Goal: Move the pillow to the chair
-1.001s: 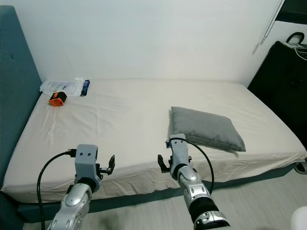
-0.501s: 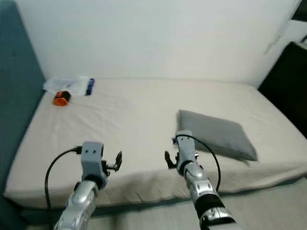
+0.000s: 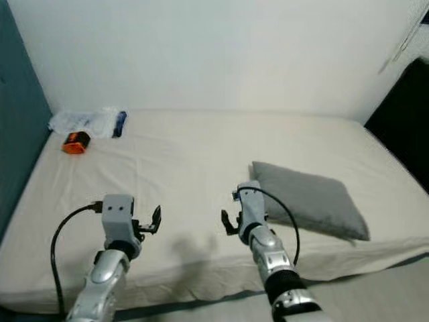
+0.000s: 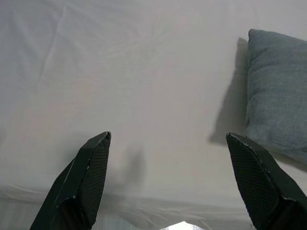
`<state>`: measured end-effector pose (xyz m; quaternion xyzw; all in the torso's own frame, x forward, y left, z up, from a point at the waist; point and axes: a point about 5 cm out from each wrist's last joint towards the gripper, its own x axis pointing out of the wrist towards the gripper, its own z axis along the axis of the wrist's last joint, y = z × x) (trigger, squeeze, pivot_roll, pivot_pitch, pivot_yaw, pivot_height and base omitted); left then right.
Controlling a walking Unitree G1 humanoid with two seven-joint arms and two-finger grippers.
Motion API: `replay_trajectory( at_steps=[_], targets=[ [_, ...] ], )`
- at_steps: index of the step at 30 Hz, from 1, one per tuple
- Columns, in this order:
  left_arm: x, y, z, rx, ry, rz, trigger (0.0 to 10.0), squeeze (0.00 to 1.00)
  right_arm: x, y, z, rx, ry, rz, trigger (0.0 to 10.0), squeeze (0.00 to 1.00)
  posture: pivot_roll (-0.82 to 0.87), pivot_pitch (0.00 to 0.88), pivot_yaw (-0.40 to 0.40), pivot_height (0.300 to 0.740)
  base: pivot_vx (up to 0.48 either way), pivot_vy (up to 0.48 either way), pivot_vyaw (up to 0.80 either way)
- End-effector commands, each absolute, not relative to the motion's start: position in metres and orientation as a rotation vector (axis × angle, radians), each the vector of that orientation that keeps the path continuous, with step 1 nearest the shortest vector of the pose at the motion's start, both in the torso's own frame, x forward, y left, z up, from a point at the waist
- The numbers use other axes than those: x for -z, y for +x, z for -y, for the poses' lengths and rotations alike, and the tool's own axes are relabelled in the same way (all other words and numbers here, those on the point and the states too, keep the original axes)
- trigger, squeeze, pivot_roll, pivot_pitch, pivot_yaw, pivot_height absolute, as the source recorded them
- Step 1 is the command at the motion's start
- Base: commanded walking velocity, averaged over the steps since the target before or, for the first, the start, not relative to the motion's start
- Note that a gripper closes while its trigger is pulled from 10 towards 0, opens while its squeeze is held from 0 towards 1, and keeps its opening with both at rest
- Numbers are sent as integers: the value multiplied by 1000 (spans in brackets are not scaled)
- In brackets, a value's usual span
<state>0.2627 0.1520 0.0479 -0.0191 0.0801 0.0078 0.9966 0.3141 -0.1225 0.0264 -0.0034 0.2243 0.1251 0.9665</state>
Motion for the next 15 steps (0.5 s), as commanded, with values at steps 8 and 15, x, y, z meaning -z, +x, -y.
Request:
replay_trajectory(
  at_steps=[8, 15],
  targets=[
    [-45, 263, -150, 0, -9, -169, 10000, 0, -28, 315, 124, -243, -15, -443, 10000, 0, 64, 0, -145, 708, 0, 0, 0],
    [-45, 261, -149, 7, -2, -172, 10000, 0, -27, 314, 123, -243, -12, -442, 10000, 0, 68, 0, -146, 708, 0, 0, 0]
  ],
)
